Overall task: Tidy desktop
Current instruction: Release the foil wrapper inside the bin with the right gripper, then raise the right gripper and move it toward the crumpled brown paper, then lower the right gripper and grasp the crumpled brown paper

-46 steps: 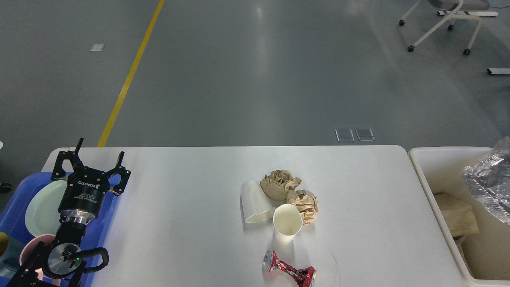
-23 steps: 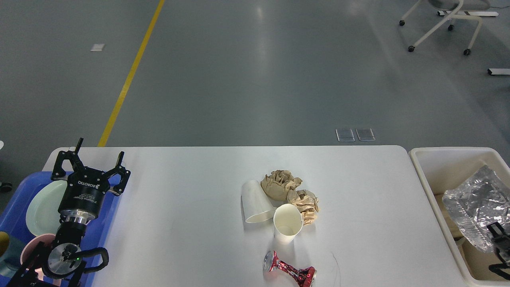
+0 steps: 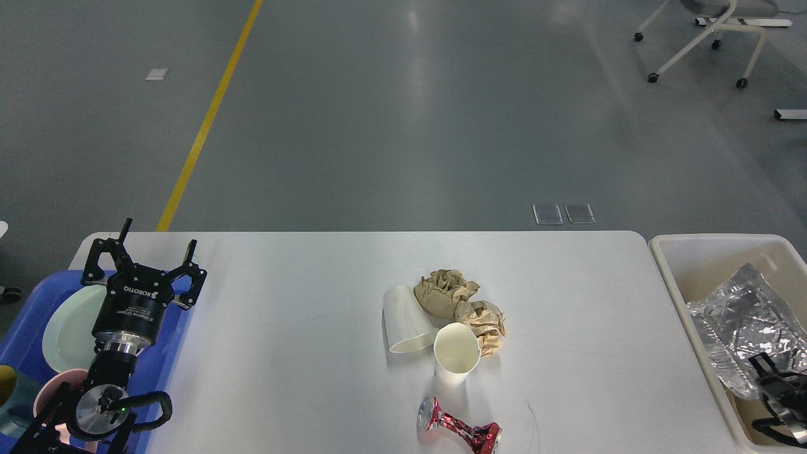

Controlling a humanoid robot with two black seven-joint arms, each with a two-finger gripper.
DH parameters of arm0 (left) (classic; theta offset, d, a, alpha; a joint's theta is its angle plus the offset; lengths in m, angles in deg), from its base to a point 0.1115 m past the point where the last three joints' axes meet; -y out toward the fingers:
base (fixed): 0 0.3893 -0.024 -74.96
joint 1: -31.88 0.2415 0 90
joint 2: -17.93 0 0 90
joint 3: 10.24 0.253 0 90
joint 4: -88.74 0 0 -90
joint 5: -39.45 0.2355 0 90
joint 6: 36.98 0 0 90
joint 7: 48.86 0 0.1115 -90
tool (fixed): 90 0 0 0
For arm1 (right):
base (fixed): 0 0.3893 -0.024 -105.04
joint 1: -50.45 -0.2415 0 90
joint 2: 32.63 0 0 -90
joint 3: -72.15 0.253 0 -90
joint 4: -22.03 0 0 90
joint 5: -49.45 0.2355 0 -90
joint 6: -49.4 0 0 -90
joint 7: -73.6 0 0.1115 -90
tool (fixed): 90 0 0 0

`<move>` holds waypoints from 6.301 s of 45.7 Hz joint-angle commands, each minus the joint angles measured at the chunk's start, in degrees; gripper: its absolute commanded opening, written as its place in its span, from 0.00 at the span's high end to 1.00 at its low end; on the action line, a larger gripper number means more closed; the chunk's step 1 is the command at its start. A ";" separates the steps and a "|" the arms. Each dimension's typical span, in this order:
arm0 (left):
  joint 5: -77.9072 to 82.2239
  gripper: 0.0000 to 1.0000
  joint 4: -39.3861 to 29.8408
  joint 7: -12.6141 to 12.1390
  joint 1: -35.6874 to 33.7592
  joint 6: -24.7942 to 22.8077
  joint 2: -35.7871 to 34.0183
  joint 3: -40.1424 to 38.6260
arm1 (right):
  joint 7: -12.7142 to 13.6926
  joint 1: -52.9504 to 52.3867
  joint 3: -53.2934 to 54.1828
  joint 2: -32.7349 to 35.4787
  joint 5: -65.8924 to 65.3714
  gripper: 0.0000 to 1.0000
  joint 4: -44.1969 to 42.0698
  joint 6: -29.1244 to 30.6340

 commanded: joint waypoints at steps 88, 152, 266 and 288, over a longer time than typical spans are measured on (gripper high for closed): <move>0.00 0.04 0.00 -0.01 0.01 0.07 0.00 -0.01 | 0.01 -97.79 -46.18 1.00 -12.75 0.00 62.86 54.83; 0.00 0.04 0.00 -0.01 0.01 0.07 0.00 -0.01 | 0.01 -108.27 -42.85 -10.97 2.12 0.00 77.63 53.61; 0.00 0.04 0.00 -0.01 0.01 0.07 0.00 -0.01 | 0.88 -38.22 -31.59 -31.01 -0.87 1.00 27.70 19.51; 0.00 0.04 0.00 -0.01 0.01 -0.02 0.00 -0.01 | 2.73 -40.41 -31.59 -28.11 -0.35 1.00 28.14 21.26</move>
